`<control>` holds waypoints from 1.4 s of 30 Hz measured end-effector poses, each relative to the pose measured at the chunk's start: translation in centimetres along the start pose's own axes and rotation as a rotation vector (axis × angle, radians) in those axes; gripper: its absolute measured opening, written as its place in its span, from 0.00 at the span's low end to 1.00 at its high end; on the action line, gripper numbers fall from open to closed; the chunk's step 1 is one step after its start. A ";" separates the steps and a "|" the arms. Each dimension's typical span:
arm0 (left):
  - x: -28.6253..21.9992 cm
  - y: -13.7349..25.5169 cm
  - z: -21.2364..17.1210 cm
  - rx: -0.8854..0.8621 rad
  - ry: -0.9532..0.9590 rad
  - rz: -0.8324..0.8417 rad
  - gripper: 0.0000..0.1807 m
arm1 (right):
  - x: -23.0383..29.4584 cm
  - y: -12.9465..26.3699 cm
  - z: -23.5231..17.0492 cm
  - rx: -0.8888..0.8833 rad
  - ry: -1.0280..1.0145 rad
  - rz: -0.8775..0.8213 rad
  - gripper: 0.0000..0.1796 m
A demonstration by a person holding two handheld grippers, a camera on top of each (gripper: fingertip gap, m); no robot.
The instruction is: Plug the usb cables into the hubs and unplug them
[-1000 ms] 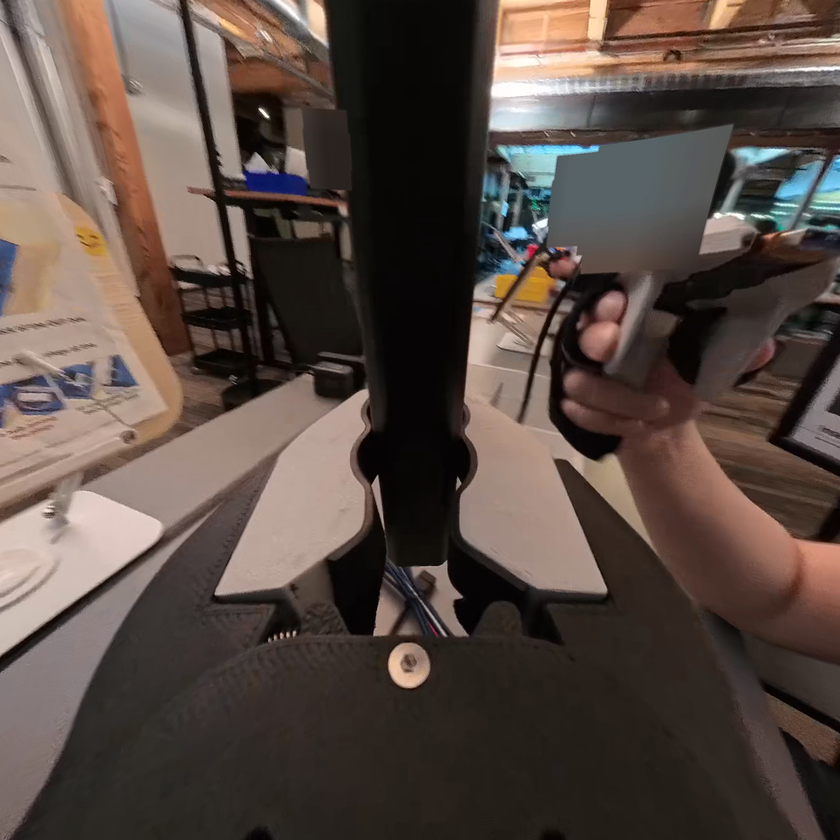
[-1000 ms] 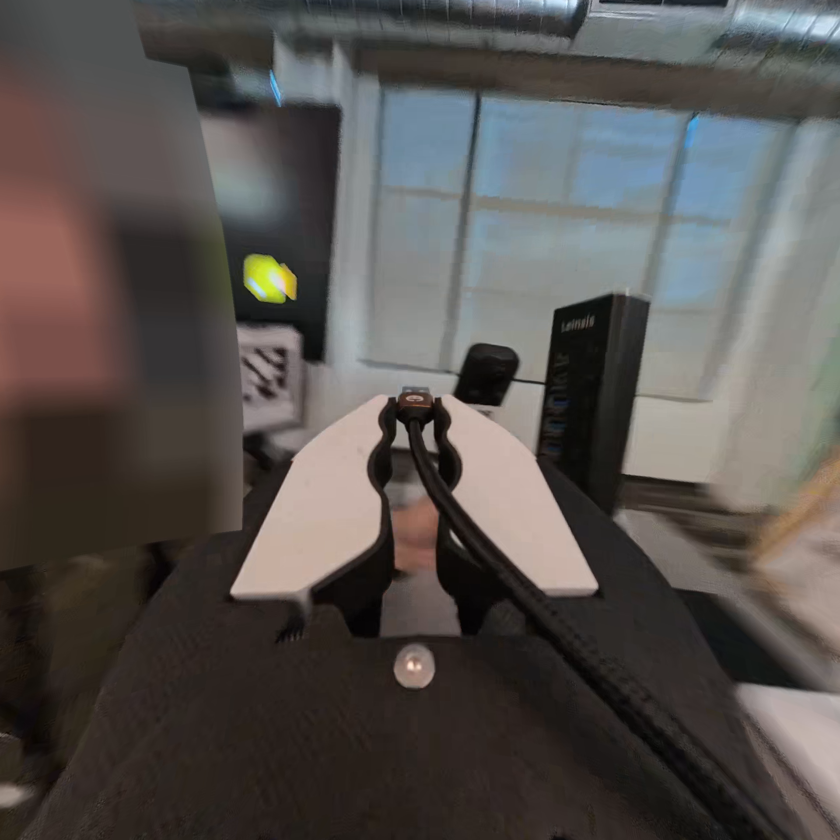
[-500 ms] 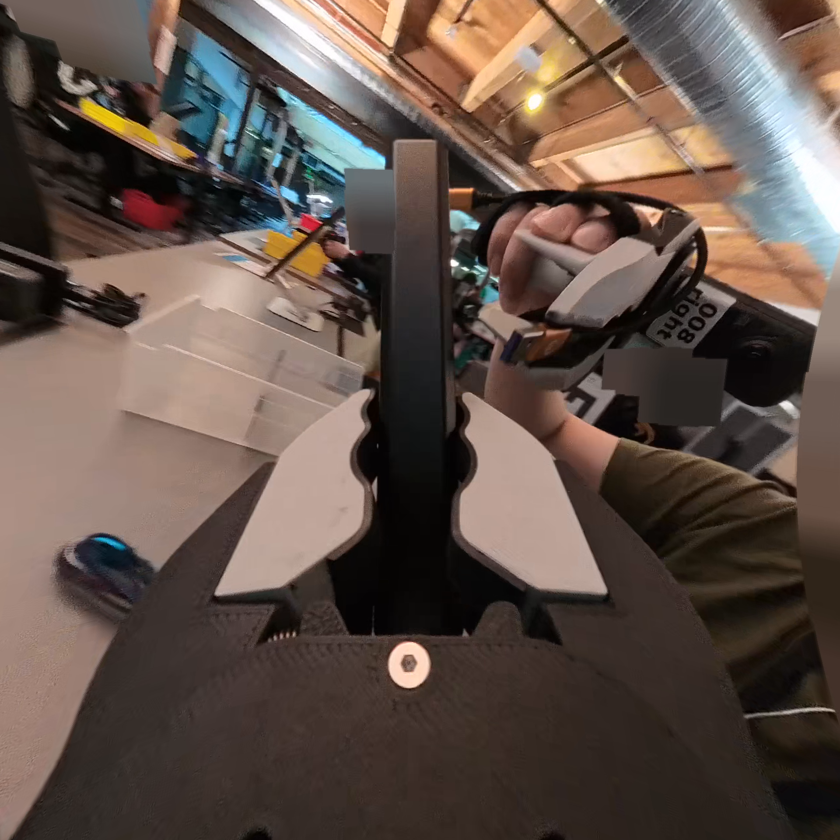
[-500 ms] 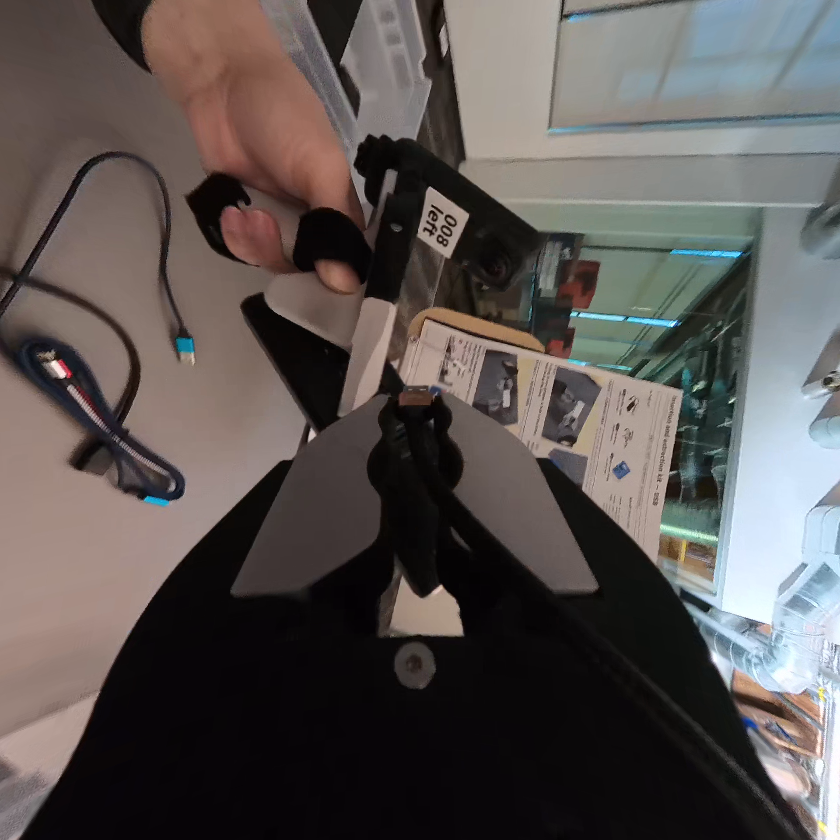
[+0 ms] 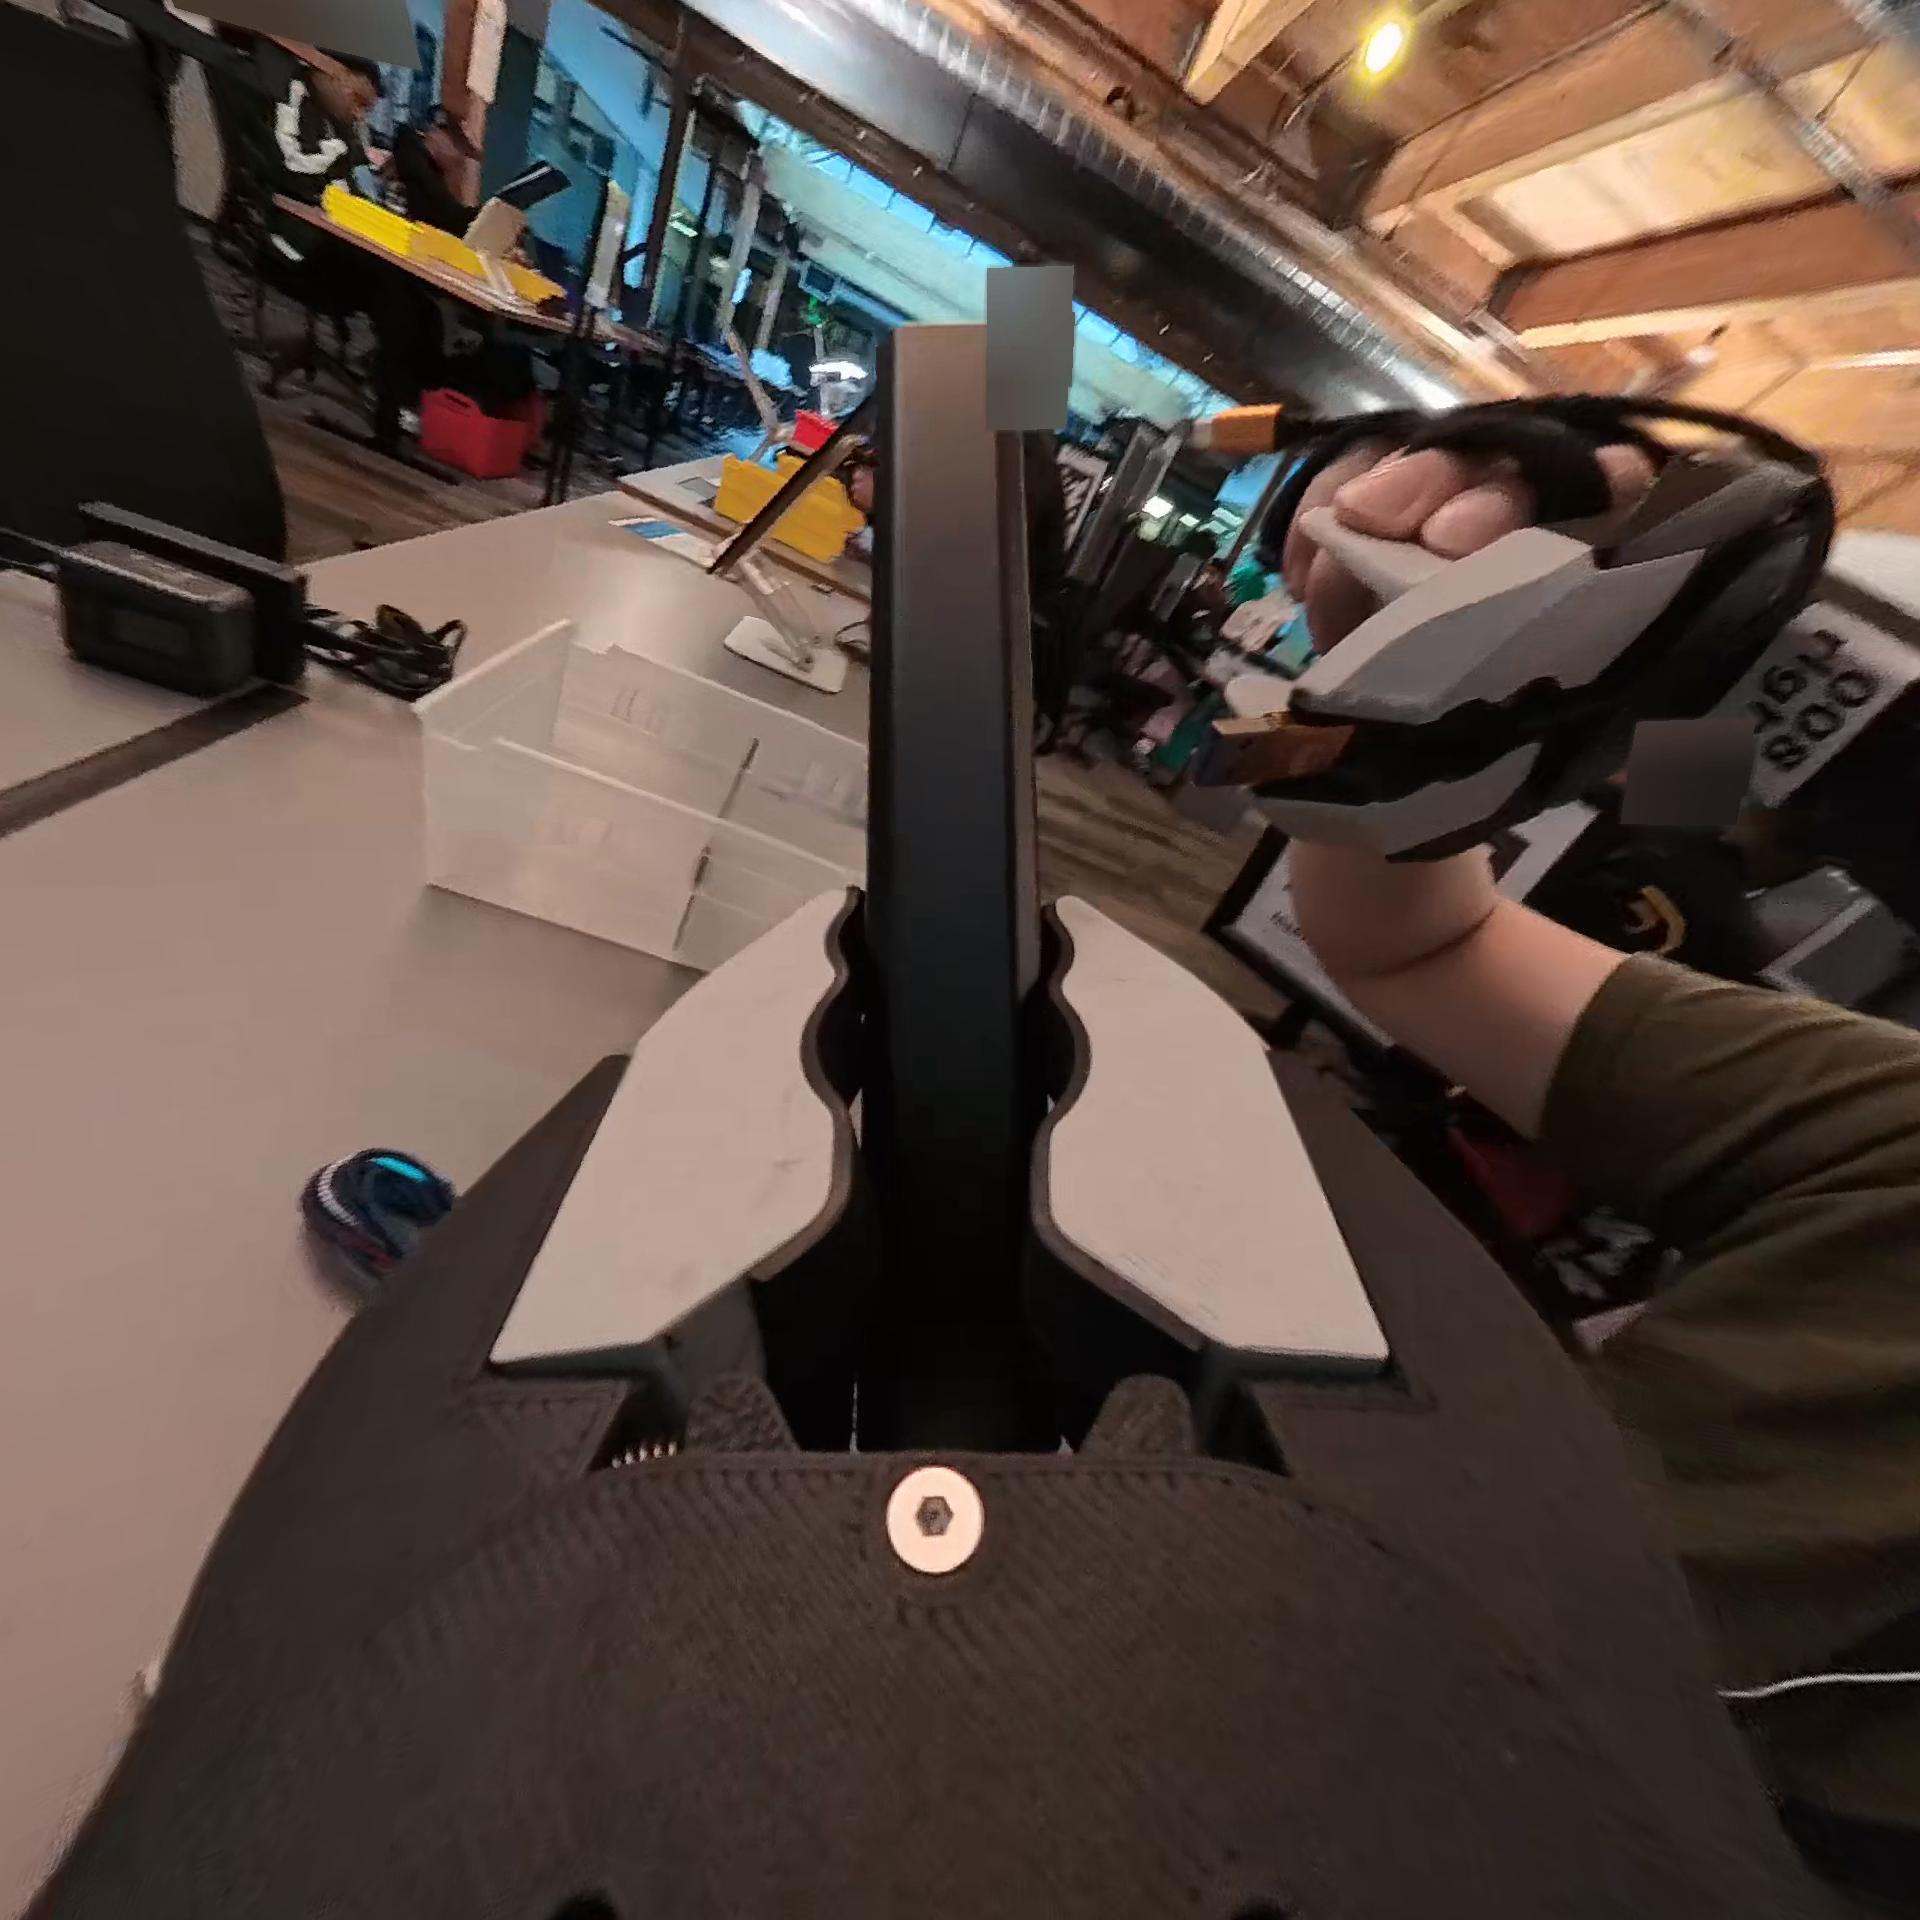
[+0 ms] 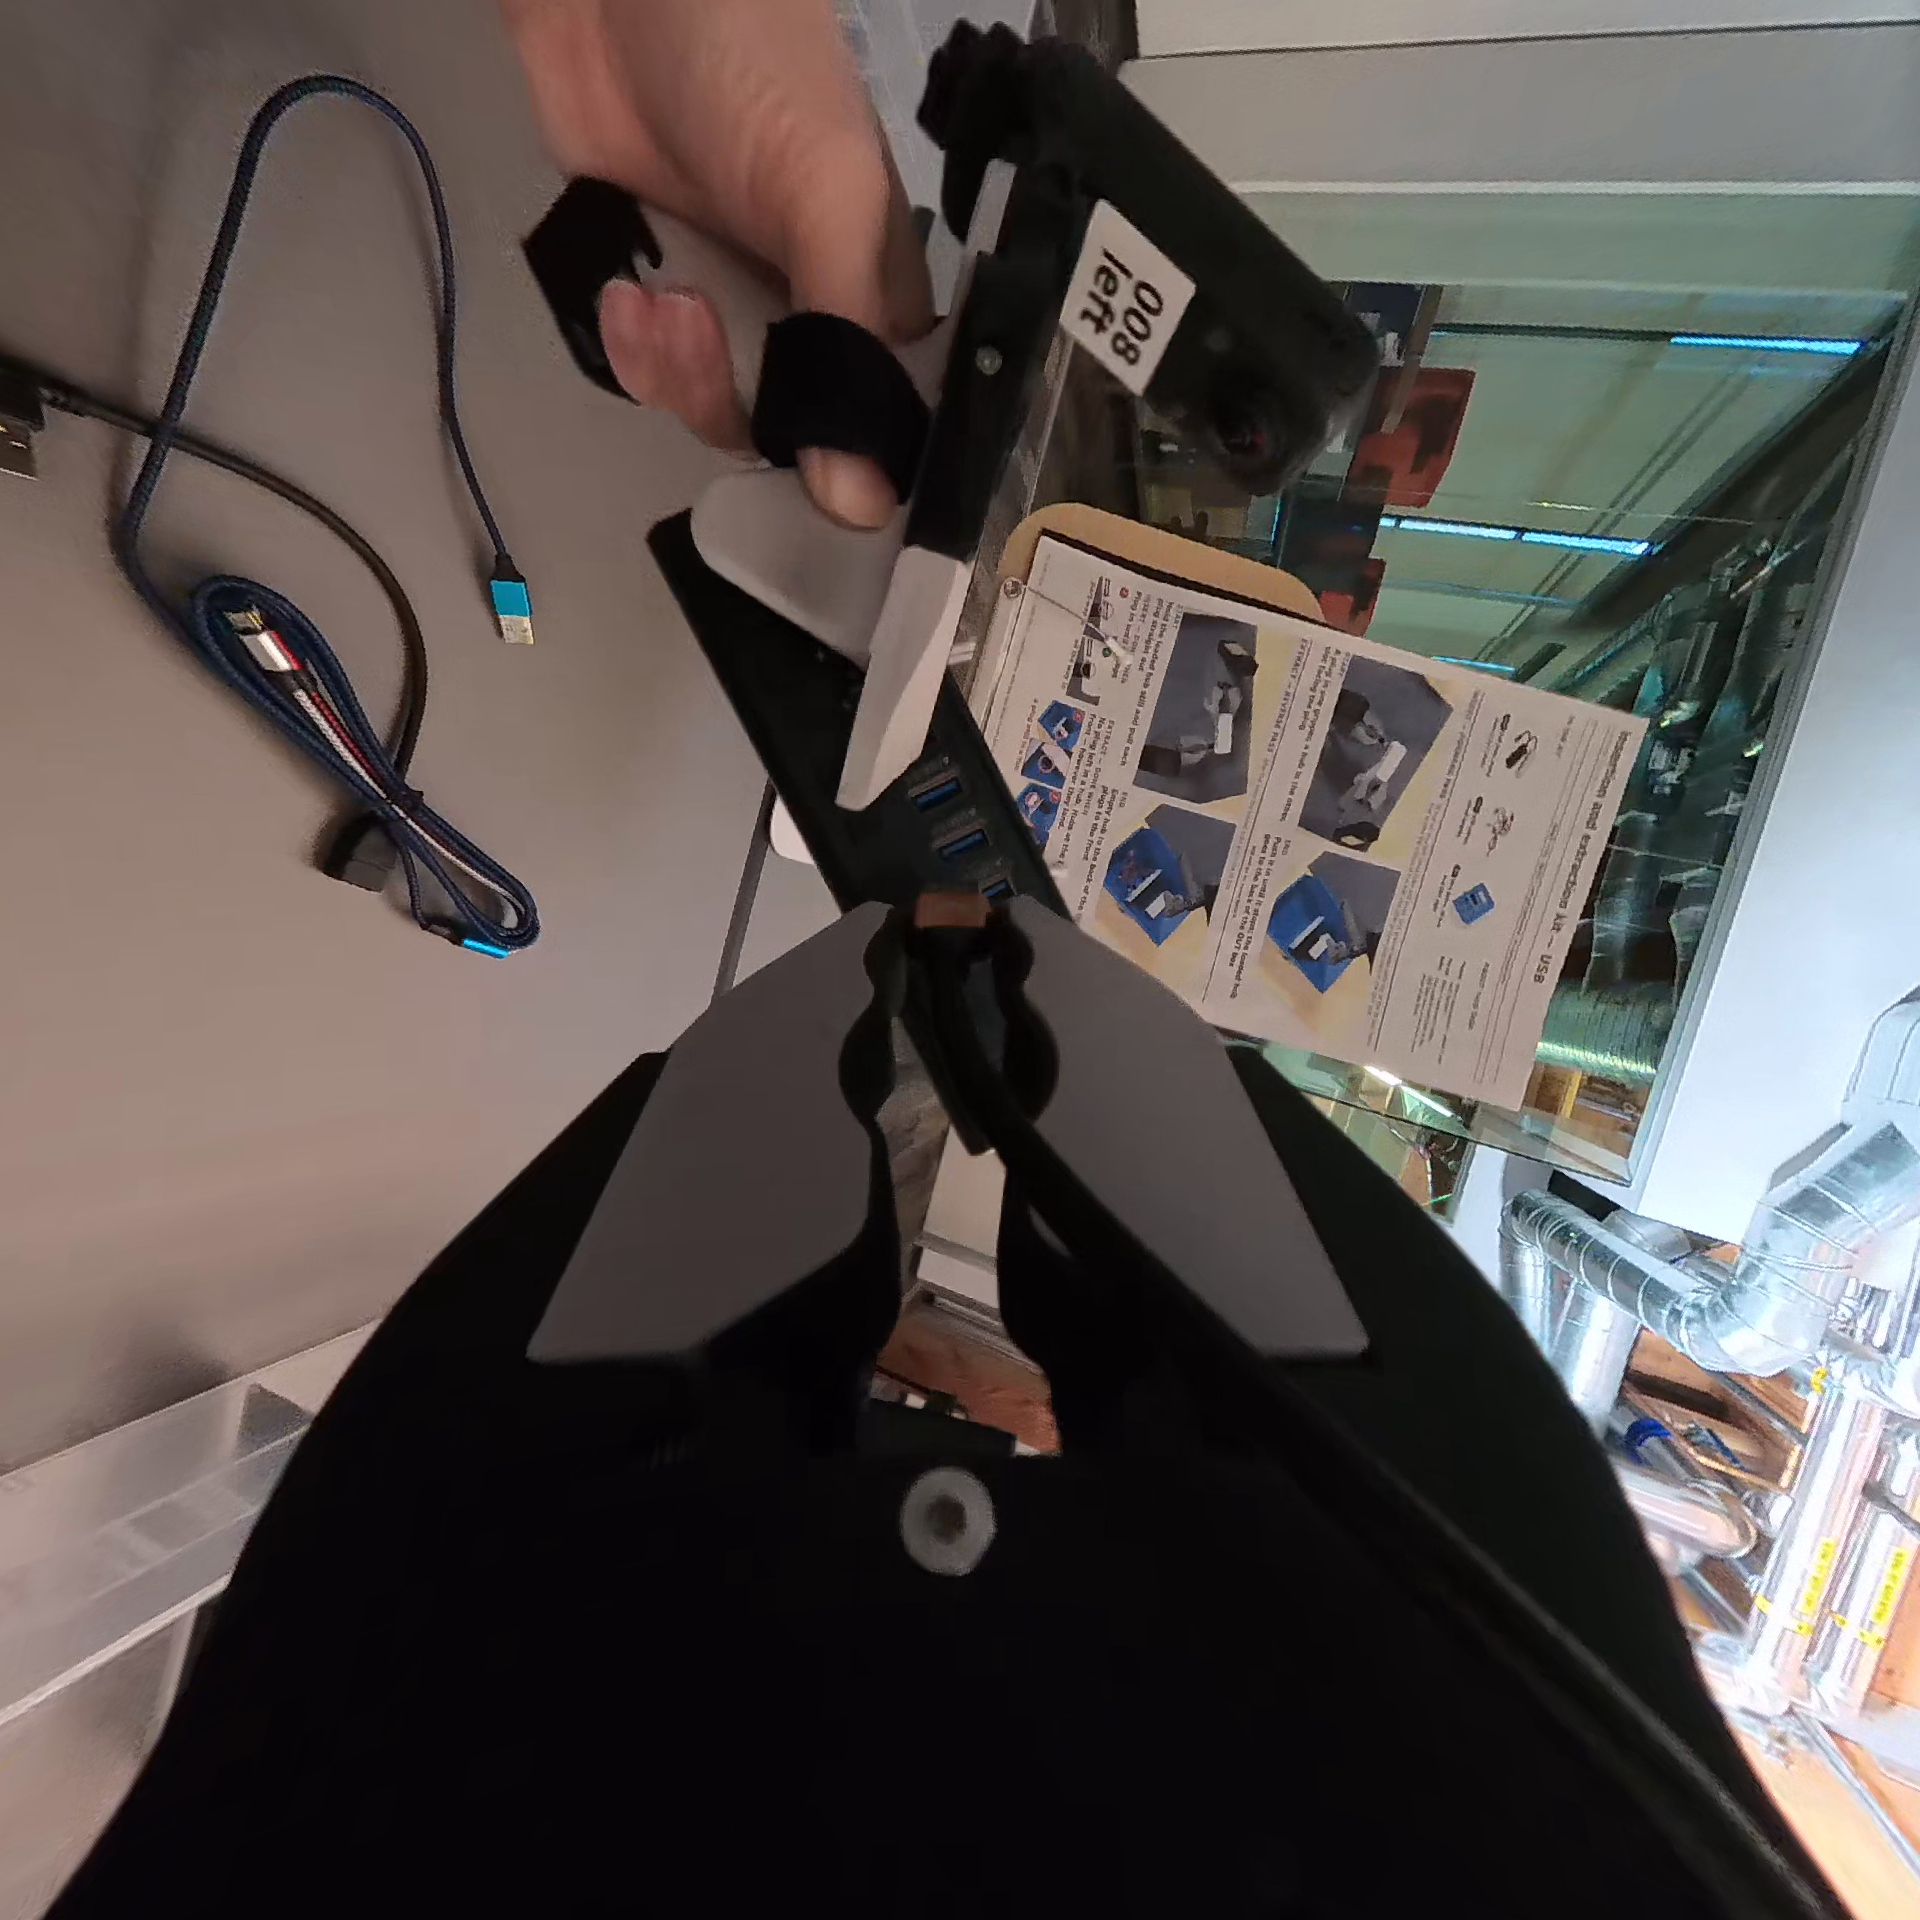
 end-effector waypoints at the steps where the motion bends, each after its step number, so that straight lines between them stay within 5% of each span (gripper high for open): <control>1: -0.1 0.0 0.0 0.013 -0.011 0.021 0.16 | -0.1 -0.1 0.2 0.003 0.018 0.002 0.09; 42: -0.6 0.6 0.5 0.082 -0.044 0.109 0.16 | 0.2 -5.3 1.7 0.106 0.279 0.209 0.09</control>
Point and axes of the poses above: each gripper's, where its closed fingertips meet, y back along the fingers, z out of its top, x = y × z across the jaws, the point moved 6 cm from there along y, back along the fingers, and after that the axes turned 12 degrees about -z, right-handed, at the moved point
